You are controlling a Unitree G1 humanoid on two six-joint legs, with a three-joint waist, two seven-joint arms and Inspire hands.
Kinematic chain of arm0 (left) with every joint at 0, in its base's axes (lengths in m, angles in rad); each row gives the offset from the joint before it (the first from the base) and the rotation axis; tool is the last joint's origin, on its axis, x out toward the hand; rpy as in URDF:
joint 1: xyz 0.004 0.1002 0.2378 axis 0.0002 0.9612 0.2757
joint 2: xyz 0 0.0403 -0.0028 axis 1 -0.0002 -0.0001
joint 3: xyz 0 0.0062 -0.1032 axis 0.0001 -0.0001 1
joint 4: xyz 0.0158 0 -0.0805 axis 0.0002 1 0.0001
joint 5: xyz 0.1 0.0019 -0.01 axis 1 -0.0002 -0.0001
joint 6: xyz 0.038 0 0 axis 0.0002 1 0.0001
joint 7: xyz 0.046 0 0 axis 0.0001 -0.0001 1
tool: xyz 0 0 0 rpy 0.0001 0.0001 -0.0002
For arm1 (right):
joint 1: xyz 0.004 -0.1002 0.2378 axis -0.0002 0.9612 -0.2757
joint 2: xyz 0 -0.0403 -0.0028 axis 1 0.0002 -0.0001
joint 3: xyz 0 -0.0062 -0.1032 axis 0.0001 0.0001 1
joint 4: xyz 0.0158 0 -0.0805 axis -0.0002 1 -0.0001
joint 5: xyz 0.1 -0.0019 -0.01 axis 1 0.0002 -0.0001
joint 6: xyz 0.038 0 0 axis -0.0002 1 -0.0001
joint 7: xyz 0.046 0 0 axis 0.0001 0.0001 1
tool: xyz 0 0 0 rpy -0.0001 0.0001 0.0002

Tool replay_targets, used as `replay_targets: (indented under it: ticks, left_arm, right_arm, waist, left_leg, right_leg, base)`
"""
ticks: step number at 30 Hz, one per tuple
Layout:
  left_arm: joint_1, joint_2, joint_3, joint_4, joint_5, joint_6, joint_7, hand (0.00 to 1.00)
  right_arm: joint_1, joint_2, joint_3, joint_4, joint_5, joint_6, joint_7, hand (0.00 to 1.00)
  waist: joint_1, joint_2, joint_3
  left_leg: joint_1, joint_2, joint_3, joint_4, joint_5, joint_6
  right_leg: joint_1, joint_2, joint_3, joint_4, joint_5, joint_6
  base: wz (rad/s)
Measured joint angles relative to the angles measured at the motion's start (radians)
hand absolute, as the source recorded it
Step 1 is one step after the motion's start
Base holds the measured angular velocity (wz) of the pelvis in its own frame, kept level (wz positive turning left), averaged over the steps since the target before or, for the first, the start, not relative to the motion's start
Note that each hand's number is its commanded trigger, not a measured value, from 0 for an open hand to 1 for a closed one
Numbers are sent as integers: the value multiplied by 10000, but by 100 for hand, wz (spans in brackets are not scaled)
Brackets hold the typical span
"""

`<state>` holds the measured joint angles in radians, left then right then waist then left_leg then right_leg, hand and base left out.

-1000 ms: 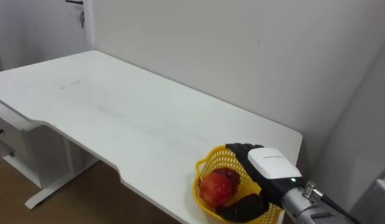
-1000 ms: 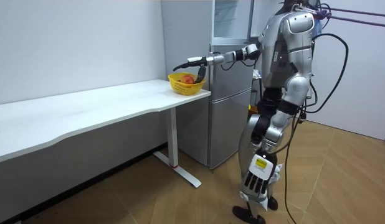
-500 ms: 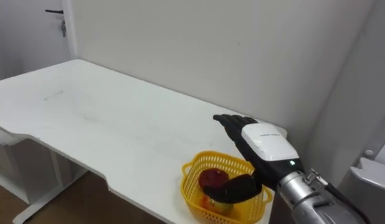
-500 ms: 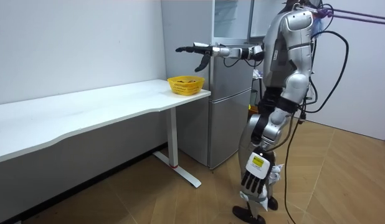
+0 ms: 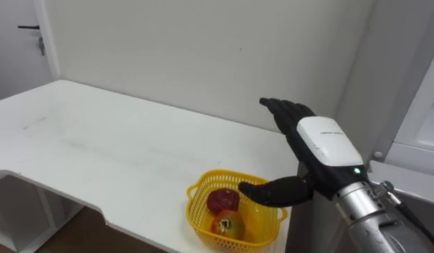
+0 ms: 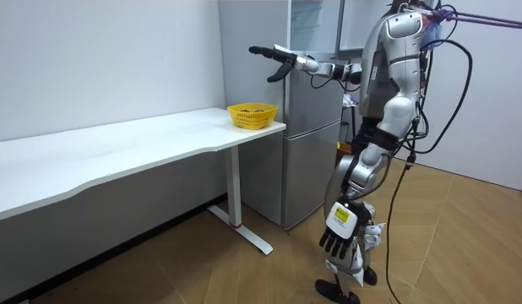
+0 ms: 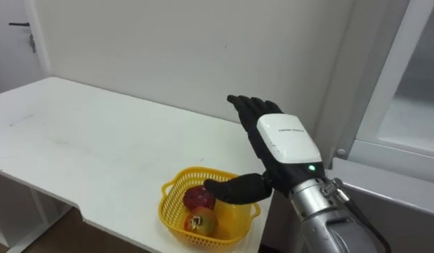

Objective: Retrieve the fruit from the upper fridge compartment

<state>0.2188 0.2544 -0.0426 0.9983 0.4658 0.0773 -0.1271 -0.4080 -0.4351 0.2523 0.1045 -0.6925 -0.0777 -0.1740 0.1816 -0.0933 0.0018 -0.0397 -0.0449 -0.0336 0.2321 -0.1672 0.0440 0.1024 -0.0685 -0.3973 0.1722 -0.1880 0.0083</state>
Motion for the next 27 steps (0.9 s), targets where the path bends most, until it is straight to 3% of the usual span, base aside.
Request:
replay_targets:
  ticks: [6,14,17,22,27]
  left_arm:
    - [-39,-33,9,32,16,-66,110,0]
    - [135,-149,326,119,-4,-222,269,0]
    - [286,-277,420,382,-24,-363,534,0]
    - [507,-421,539,642,-17,-578,850,0]
    - [676,-658,818,647,60,-737,965,0]
  right_arm:
    - [0,1,-18,-35,1075,-224,-69,0]
    - [256,18,-1284,-2685,1840,-339,-435,0]
    - [1183,112,-1835,-4077,1830,-682,-930,0]
    - [2700,792,-2644,-4855,2190,-1379,-1754,0]
    - [4022,958,-3714,-5213,2774,-1416,-2261,0]
  waist:
    - [-137,-65,-33]
    - [-413,101,68]
    - [-587,255,8]
    - [-1211,479,-68]
    - [-1397,666,-161]
  left_leg:
    - [163,-1,36,-8,4,7]
    - [380,36,241,-117,-7,18]
    - [539,42,338,-287,-50,43]
    - [709,97,623,-286,-75,62]
    - [710,161,872,-297,-78,66]
  right_leg:
    - [85,-7,75,-6,2,1]
    - [177,10,282,-10,2,2]
    - [291,9,437,-16,8,15]
    - [350,21,668,-8,17,29]
    - [128,24,967,176,16,28]
  base:
    - [-1]
    - [-6]
    - [-12]
    - [-14]
    - [-19]
